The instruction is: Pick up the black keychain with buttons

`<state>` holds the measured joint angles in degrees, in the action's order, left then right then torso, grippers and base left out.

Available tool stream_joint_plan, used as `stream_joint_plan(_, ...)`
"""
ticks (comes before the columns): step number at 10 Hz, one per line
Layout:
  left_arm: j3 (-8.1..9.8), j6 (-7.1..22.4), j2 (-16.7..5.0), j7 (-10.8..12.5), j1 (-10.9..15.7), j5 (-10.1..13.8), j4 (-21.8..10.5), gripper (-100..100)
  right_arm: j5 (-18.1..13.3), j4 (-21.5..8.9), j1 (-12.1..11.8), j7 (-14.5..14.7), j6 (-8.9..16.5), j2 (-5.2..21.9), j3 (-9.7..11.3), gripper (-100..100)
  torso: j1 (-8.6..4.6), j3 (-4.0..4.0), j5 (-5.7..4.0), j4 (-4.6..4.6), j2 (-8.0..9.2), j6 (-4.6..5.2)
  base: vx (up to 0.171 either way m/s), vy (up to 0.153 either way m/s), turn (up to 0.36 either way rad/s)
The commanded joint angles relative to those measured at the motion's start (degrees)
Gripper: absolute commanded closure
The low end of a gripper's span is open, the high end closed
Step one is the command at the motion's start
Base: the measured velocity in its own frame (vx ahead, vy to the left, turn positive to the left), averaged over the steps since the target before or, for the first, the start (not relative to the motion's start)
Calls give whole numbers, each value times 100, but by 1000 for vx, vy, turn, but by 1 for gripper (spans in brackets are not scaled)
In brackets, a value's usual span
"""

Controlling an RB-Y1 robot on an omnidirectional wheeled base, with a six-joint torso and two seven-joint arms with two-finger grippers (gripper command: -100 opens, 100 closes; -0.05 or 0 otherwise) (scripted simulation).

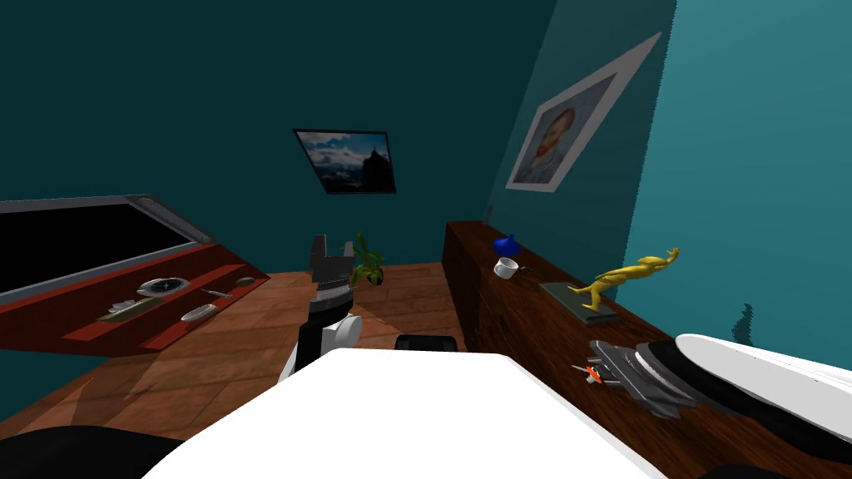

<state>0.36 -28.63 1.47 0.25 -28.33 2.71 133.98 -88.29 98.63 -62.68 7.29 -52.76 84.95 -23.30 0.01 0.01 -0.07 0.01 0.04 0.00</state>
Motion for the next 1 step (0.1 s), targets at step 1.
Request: stream_joint_plan(1,0,0,0,0,0,0,0,0,0,0,0,0,0,0,0,0,0,0,0,0,0,0,0,0,0)
